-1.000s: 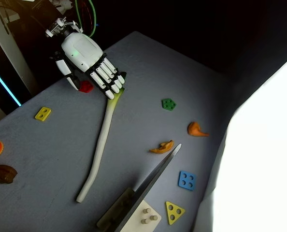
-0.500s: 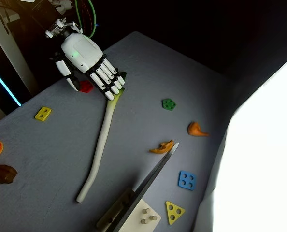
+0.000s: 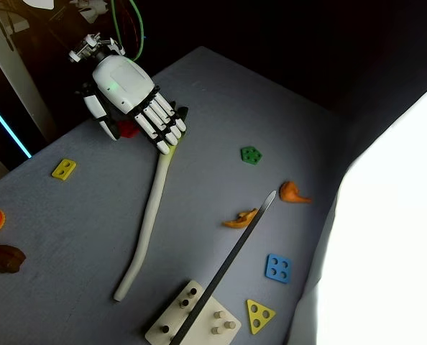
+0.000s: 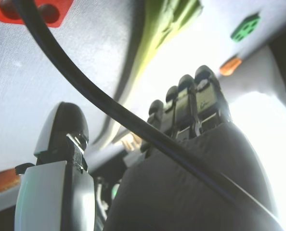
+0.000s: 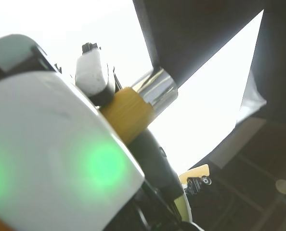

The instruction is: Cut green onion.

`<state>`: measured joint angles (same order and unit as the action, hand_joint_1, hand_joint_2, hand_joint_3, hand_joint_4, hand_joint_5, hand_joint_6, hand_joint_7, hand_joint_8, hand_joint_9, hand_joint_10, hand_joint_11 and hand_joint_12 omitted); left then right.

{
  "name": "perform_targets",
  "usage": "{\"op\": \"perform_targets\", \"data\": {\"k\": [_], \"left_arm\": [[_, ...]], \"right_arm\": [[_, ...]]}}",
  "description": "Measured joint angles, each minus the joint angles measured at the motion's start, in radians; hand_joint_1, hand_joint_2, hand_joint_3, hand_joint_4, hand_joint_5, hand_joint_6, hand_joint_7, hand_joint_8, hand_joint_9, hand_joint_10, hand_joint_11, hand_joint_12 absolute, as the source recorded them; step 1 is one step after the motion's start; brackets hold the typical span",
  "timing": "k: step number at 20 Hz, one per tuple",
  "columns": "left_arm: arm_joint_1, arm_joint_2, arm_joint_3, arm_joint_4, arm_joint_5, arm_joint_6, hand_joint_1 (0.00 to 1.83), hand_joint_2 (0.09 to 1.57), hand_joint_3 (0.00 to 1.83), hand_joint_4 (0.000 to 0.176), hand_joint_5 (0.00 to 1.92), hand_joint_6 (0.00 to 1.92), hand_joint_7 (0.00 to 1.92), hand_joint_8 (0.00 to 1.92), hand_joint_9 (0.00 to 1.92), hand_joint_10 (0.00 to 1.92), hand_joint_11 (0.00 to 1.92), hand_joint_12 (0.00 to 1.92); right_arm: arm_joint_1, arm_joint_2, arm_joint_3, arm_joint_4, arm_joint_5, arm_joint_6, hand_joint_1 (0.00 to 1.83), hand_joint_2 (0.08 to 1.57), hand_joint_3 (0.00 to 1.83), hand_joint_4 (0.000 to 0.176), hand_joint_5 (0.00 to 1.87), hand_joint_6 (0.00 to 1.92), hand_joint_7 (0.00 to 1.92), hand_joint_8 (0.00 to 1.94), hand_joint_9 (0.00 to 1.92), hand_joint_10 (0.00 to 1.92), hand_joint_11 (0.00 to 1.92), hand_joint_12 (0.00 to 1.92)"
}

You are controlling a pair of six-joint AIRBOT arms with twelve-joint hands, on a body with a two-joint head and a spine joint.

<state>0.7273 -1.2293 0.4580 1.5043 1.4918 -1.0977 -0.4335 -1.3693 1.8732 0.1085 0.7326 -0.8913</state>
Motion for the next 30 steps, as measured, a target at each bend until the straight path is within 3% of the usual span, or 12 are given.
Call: {"op": "perform_targets", "data": {"k": [3,5,7,9,14,15,16,18,20,21,25,30], "left_arm": [[0.002,-0.002,0.013,-0.002,-0.012,0.000,0.73,1.24,0.00,0.054,0.02,0.00,0.03,0.00,0.01,0.00,0.00,0.00],[0.011,-0.002,0.020,-0.006,-0.017,0.000,0.76,1.24,0.00,0.050,0.03,0.00,0.02,0.00,0.00,0.00,0.00,0.00],[0.013,-0.002,0.021,-0.011,-0.019,0.000,0.76,1.24,0.00,0.050,0.03,0.00,0.02,0.00,0.00,0.00,0.00,0.00],[0.013,-0.003,0.028,-0.016,-0.021,0.000,0.72,1.24,0.00,0.050,0.05,0.01,0.04,0.01,0.02,0.01,0.03,0.01],[0.022,-0.016,0.034,-0.032,-0.031,-0.005,0.51,1.29,0.02,0.034,0.00,0.00,0.01,0.00,0.00,0.00,0.06,0.04],[0.024,-0.016,0.037,-0.040,-0.031,-0.005,0.47,1.31,0.00,0.022,0.01,0.00,0.00,0.00,0.01,0.00,0.01,0.37],[0.025,-0.016,0.039,-0.041,-0.032,-0.005,0.47,1.30,0.00,0.020,0.01,0.00,0.00,0.00,0.01,0.00,0.00,0.43],[0.026,-0.016,0.039,-0.047,-0.034,-0.005,0.32,1.34,0.00,0.016,0.00,0.00,0.00,0.00,0.06,0.01,0.00,0.34],[0.027,-0.016,0.039,-0.055,-0.039,-0.005,0.13,1.38,0.01,0.000,0.00,0.00,0.00,0.00,0.00,0.00,0.00,0.04],[0.031,-0.016,0.039,-0.054,-0.040,-0.005,0.03,1.40,0.02,0.000,0.00,0.00,0.00,0.00,0.00,0.00,0.00,0.01],[0.037,-0.016,0.039,-0.058,-0.047,-0.014,0.00,1.38,0.01,0.000,0.00,0.00,0.00,0.00,0.00,0.00,0.00,0.00],[0.049,-0.016,0.032,-0.059,-0.049,-0.017,0.00,1.37,0.01,0.000,0.00,0.00,0.00,0.00,0.00,0.00,0.00,0.00]], "right_arm": [[0.023,0.060,-0.077,-0.006,0.003,0.001,1.60,0.68,1.01,0.176,1.45,1.92,1.57,1.94,1.59,1.92,1.68,1.92],[0.064,0.150,-0.216,-0.005,-0.028,-0.002,1.58,0.71,0.97,0.176,1.42,1.92,1.56,1.94,1.58,1.92,1.66,1.92],[0.078,0.187,-0.280,-0.001,-0.029,-0.011,1.58,0.71,0.97,0.176,1.42,1.92,1.56,1.94,1.58,1.92,1.66,1.92],[0.093,0.256,-0.430,0.062,-0.026,-0.126,1.59,0.75,0.85,0.176,1.37,1.92,1.53,1.94,1.58,1.92,1.66,1.92],[0.093,0.336,-0.673,0.323,0.033,-0.439,1.55,0.77,0.82,0.176,1.38,1.92,1.54,1.94,1.59,1.92,1.67,1.92],[0.091,0.345,-0.719,0.364,0.082,-0.541,1.54,0.78,0.82,0.176,1.35,1.92,1.54,1.94,1.59,1.92,1.68,1.92],[0.079,0.349,-0.759,0.416,0.148,-0.611,1.54,0.78,0.83,0.176,1.33,1.92,1.53,1.94,1.59,1.92,1.68,1.92],[0.048,0.353,-0.860,0.514,0.278,-0.769,1.55,0.77,0.82,0.176,1.36,1.92,1.55,1.94,1.61,1.92,1.69,1.92],[0.015,0.351,-0.936,0.558,0.374,-0.851,1.55,0.80,0.75,0.176,1.33,1.92,1.53,1.94,1.59,1.92,1.67,1.92],[0.002,0.351,-0.967,0.571,0.416,-0.879,1.56,0.81,0.74,0.176,1.33,1.92,1.54,1.94,1.59,1.92,1.66,1.92],[-0.018,0.323,-1.035,0.760,0.571,-0.905,1.59,0.79,0.75,0.176,1.30,1.92,1.56,1.94,1.60,1.92,1.66,1.92],[-0.083,0.266,-1.026,0.839,0.601,-0.871,1.58,0.76,0.81,0.176,1.35,1.92,1.56,1.94,1.60,1.92,1.64,1.92]]}}
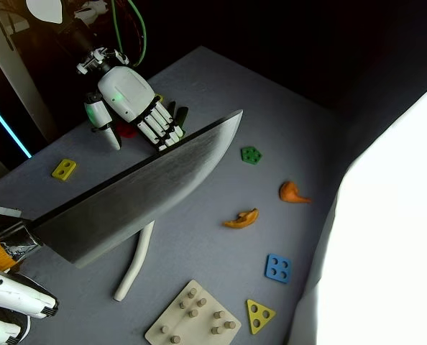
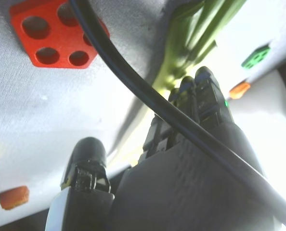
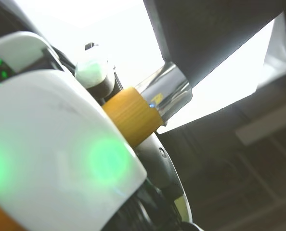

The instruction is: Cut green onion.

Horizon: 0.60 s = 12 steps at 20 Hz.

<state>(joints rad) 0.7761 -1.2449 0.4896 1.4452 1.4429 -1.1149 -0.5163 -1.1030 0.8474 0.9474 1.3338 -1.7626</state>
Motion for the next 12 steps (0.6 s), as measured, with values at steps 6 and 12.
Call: {"op": "perform_targets", "data": {"k": [6,12], "left_arm": [[0.002,0.000,0.000,-0.002,-0.012,-0.001,0.00,1.40,0.01,0.000,0.00,0.00,0.00,0.00,0.00,0.00,0.00,0.00],[0.003,0.000,0.000,-0.005,-0.016,-0.001,0.00,1.40,0.01,0.000,0.00,0.00,0.00,0.00,0.00,0.00,0.00,0.00]], "right_arm": [[-0.051,-0.060,0.047,-0.027,0.005,0.024,1.57,0.82,0.73,0.176,1.40,1.92,1.52,1.94,1.56,1.92,1.62,1.92],[-0.073,-0.100,0.094,-0.043,0.000,0.059,1.55,0.86,0.68,0.176,1.37,1.92,1.51,1.94,1.56,1.92,1.63,1.92]]}}
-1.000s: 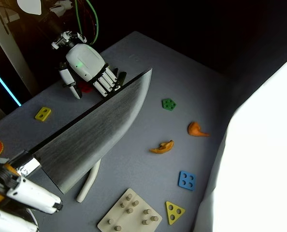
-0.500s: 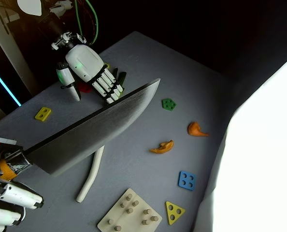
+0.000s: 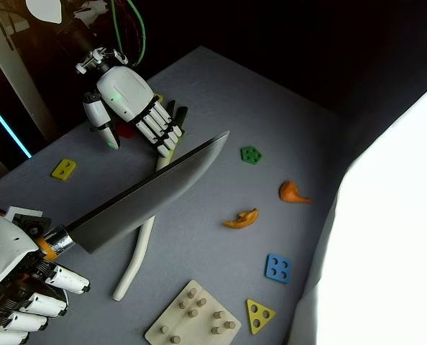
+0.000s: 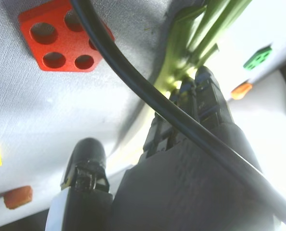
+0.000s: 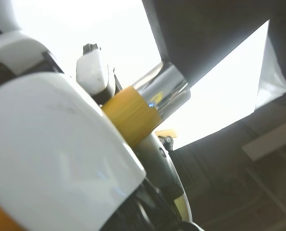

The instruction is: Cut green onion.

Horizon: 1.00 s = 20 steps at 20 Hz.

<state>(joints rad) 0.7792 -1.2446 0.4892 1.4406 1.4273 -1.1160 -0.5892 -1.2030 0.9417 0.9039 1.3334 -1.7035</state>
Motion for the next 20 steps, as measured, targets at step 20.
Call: {"op": "perform_targets", "data": {"k": [20], "left_arm": [[0.000,0.001,0.001,-0.005,-0.005,0.000,0.03,1.41,0.00,0.000,0.00,0.00,0.00,0.00,0.00,0.00,0.00,0.00]], "right_arm": [[-0.084,-0.098,0.082,-0.104,0.031,0.031,1.56,0.78,0.82,0.176,1.29,1.92,1.57,1.94,1.63,1.92,1.69,1.92]]}}
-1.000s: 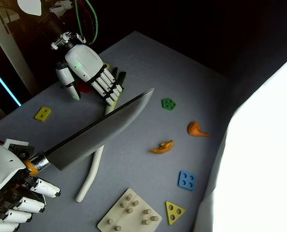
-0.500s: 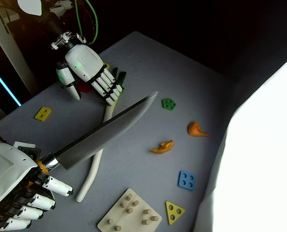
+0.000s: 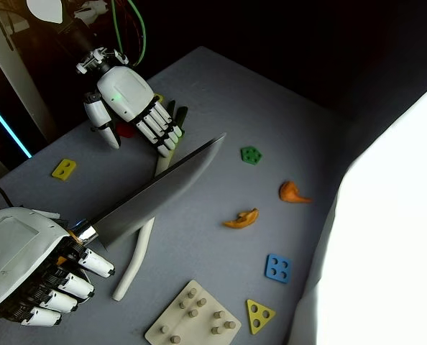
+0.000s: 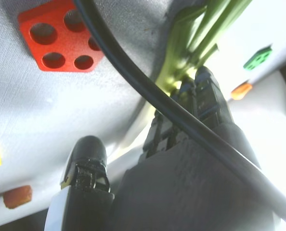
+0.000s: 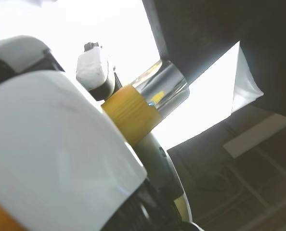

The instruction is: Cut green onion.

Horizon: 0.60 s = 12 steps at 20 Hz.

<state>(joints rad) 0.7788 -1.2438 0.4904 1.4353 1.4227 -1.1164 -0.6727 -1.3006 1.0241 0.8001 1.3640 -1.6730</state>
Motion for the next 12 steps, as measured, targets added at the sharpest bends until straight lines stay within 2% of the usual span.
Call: {"op": "perform_targets", "data": {"k": [2,5,6,7,10,12], "left_arm": [[0.000,0.000,0.000,0.000,0.000,0.000,0.11,1.39,0.00,0.000,0.00,0.00,0.00,0.00,0.00,0.00,0.00,0.00],[-0.001,0.000,0.000,0.000,0.000,0.000,0.12,1.40,0.00,0.000,0.00,0.00,0.00,0.00,0.00,0.00,0.00,0.00],[-0.001,0.000,0.001,0.000,0.000,0.000,0.08,1.40,0.00,0.000,0.00,0.00,0.00,0.00,0.00,0.00,0.00,0.00],[-0.002,0.000,0.001,0.000,0.000,0.000,0.16,1.39,0.00,0.000,0.01,0.00,0.00,0.00,0.00,0.00,0.00,0.00],[-0.002,0.000,0.001,0.000,0.000,0.000,0.16,1.39,0.00,0.000,0.01,0.00,0.01,0.00,0.00,0.00,0.00,0.00],[-0.002,0.000,0.001,0.001,0.000,0.000,0.16,1.39,0.00,0.000,0.00,0.00,0.00,0.00,0.00,0.00,0.00,0.00]], "right_arm": [[-0.008,0.000,0.001,0.000,0.006,0.009,1.56,0.79,0.82,0.176,1.28,1.92,1.57,1.94,1.63,1.92,1.68,1.92],[-0.017,0.000,0.004,-0.005,0.009,0.021,1.56,0.76,0.88,0.176,1.32,1.92,1.56,1.94,1.61,1.92,1.66,1.92],[-0.029,0.002,0.005,-0.014,0.014,0.027,1.54,0.75,0.87,0.176,1.31,1.92,1.55,1.94,1.60,1.92,1.65,1.92],[-0.040,0.002,0.005,-0.024,0.016,0.031,1.53,0.76,0.86,0.176,1.31,1.92,1.54,1.94,1.61,1.92,1.67,1.92],[-0.062,0.005,0.005,-0.051,0.016,0.035,1.51,0.78,0.80,0.176,1.34,1.92,1.55,1.94,1.61,1.92,1.69,1.92],[-0.063,0.014,0.005,-0.061,0.016,0.039,1.56,0.77,0.82,0.176,1.30,1.92,1.55,1.94,1.62,1.92,1.68,1.92]]}}
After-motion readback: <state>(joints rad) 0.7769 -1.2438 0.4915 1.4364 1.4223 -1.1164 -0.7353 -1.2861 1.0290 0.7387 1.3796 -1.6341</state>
